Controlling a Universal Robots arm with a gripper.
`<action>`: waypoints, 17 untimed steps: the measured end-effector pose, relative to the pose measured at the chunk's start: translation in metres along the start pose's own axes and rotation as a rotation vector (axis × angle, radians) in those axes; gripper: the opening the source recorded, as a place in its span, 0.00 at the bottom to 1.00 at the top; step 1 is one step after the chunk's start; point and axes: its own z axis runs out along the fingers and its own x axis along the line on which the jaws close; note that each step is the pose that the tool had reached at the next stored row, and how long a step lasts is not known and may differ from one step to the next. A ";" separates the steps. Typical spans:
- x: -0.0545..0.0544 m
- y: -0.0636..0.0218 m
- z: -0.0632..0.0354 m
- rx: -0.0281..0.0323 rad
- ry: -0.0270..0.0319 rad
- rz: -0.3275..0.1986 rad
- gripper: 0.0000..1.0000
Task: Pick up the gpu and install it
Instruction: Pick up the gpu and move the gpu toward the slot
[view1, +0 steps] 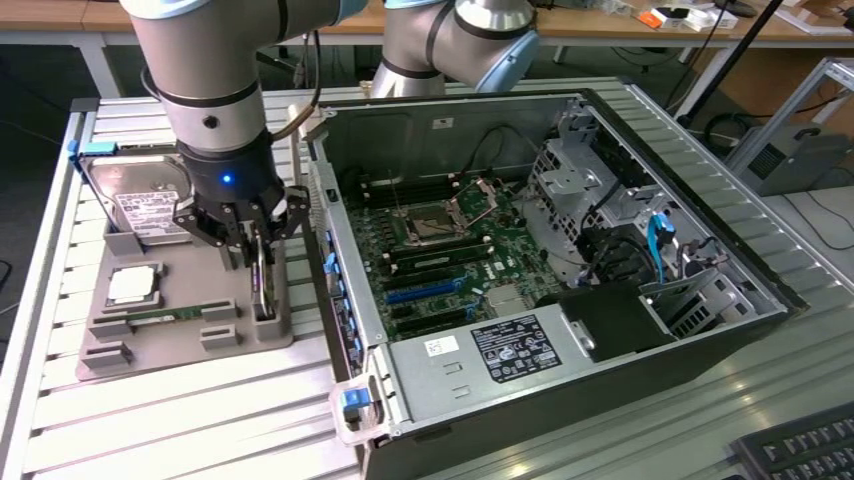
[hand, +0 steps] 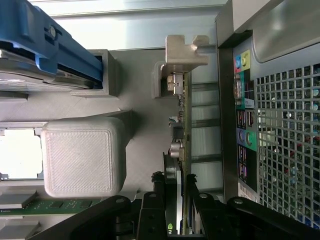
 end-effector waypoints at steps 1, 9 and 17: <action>0.000 0.0000 -0.0004 0.0001 0.0001 0.000 0.27; 0.000 -0.0001 -0.0032 0.0001 0.0001 0.000 0.27; 0.000 -0.0002 -0.0054 0.0001 0.0001 0.000 0.27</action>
